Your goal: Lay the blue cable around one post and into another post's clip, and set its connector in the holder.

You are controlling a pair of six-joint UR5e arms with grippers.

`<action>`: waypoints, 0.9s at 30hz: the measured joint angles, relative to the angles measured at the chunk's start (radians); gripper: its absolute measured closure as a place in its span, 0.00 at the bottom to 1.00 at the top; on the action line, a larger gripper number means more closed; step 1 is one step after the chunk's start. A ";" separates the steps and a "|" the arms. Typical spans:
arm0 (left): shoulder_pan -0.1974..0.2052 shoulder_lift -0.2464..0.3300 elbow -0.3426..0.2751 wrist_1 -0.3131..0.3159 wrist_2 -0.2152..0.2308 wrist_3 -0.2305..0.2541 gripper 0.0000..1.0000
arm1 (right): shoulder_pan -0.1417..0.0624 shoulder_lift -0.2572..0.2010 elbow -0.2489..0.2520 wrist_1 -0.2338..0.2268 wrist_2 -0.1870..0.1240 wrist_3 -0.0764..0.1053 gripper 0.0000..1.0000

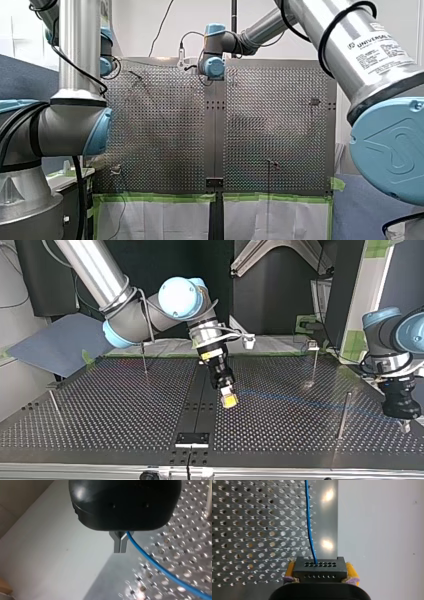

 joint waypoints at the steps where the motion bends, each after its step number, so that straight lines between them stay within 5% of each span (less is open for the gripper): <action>1: 0.003 -0.009 0.001 0.003 0.012 0.000 1.00 | -0.001 0.003 -0.005 0.000 0.000 0.000 1.00; 16: -0.006 -0.073 0.029 0.031 0.148 -0.001 1.00 | -0.018 0.030 -0.022 -0.022 0.001 0.006 1.00; 27: -0.009 -0.098 0.033 0.000 0.138 -0.001 1.00 | -0.037 0.034 -0.022 -0.016 0.020 0.010 1.00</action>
